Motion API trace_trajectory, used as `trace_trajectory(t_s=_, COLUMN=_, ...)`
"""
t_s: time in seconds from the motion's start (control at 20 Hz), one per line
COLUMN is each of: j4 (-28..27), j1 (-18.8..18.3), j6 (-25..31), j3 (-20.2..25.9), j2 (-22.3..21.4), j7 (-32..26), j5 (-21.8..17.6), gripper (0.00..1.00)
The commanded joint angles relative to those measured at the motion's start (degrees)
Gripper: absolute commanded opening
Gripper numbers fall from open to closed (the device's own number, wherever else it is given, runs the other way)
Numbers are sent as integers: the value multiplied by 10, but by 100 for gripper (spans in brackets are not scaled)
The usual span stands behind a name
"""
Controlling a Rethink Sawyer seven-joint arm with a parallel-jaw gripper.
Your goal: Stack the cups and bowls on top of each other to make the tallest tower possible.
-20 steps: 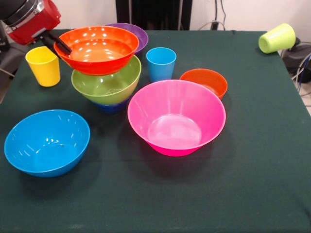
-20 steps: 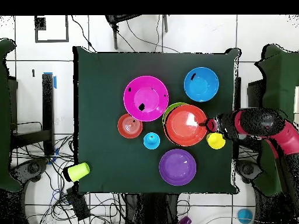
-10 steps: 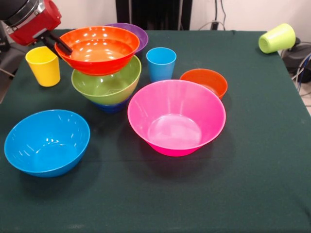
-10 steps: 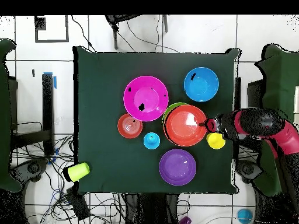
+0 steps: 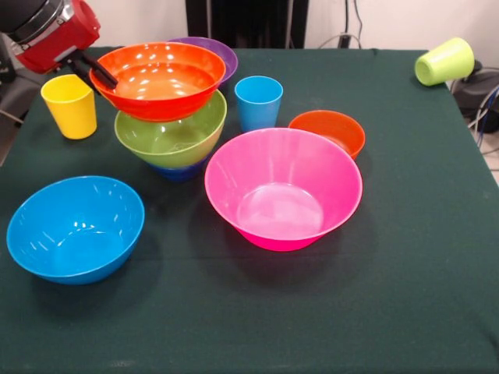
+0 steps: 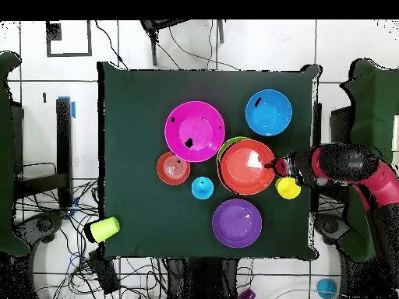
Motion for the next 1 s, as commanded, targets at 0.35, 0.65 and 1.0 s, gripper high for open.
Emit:
trace_trajectory(t_s=0.35, j4=-22, j1=44, j6=-10, j3=7, j2=4, j7=-91, j5=-12, gripper=0)
trace_trajectory(t_s=0.65, j4=-27, j1=47, j6=-9, j3=7, j2=2, j7=-92, j5=-12, gripper=0)
trace_trajectory(t_s=1.0, j4=-55, j1=58, j6=13, j3=7, j2=1, j7=-100, j5=-7, gripper=0)
